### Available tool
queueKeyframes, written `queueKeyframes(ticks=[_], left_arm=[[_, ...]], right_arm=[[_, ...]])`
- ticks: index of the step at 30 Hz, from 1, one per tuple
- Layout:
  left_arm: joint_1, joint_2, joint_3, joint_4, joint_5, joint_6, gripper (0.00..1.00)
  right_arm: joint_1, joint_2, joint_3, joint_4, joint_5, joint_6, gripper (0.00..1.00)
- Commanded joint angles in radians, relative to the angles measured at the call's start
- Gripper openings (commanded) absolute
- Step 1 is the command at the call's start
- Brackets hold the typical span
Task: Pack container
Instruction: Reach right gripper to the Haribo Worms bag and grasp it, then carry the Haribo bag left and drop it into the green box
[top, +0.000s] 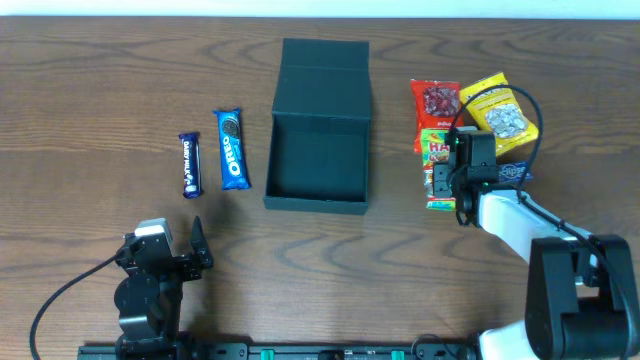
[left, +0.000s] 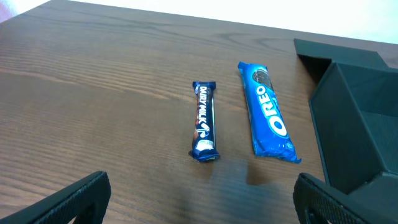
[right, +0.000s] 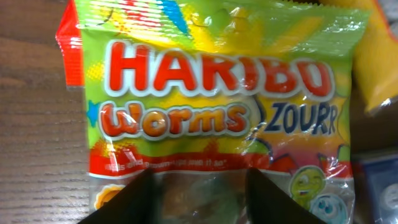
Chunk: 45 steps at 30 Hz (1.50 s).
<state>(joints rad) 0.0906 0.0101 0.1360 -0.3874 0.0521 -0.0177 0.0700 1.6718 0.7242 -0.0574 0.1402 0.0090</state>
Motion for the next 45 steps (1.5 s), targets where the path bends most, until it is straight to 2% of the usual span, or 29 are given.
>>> queueKeyframes(ticks=[1,7,11,15,22,28,33,38,45], left_arm=[[-0.002,-0.006,-0.019,-0.008,-0.008,0.018,0.95],[-0.002,-0.006,-0.019,-0.008,-0.007,0.018,0.95],[-0.002,-0.006,-0.019,-0.008,-0.007,0.018,0.95],[-0.002,-0.006,-0.019,-0.008,-0.007,0.018,0.95],[-0.002,-0.006,-0.019,-0.008,-0.007,0.018,0.95],[-0.002,-0.006,-0.019,-0.008,-0.008,0.018,0.95],[-0.002,-0.006,-0.019,-0.008,-0.007,0.018,0.95],[-0.002,-0.006,-0.019,-0.008,-0.008,0.018,0.95],[-0.002,-0.006,-0.019,-0.008,-0.008,0.018,0.95]], right_arm=[[0.003,0.043,-0.019,-0.018,0.007,-0.009,0.27],[0.003,0.043,-0.019,-0.013,-0.053,-0.005,0.01],[0.01,0.035,-0.017,-0.014,-0.129,0.005,0.01],[0.034,-0.019,0.001,-0.023,-0.15,0.12,0.01],[0.114,-0.256,0.078,-0.066,-0.149,0.186,0.01],[0.27,-0.41,0.208,-0.093,-0.148,0.367,0.01],[0.426,-0.364,0.285,-0.089,-0.119,0.51,0.01],[0.578,-0.213,0.366,-0.09,-0.032,0.615,0.01],[0.651,-0.007,0.458,-0.1,0.015,0.747,0.01]])
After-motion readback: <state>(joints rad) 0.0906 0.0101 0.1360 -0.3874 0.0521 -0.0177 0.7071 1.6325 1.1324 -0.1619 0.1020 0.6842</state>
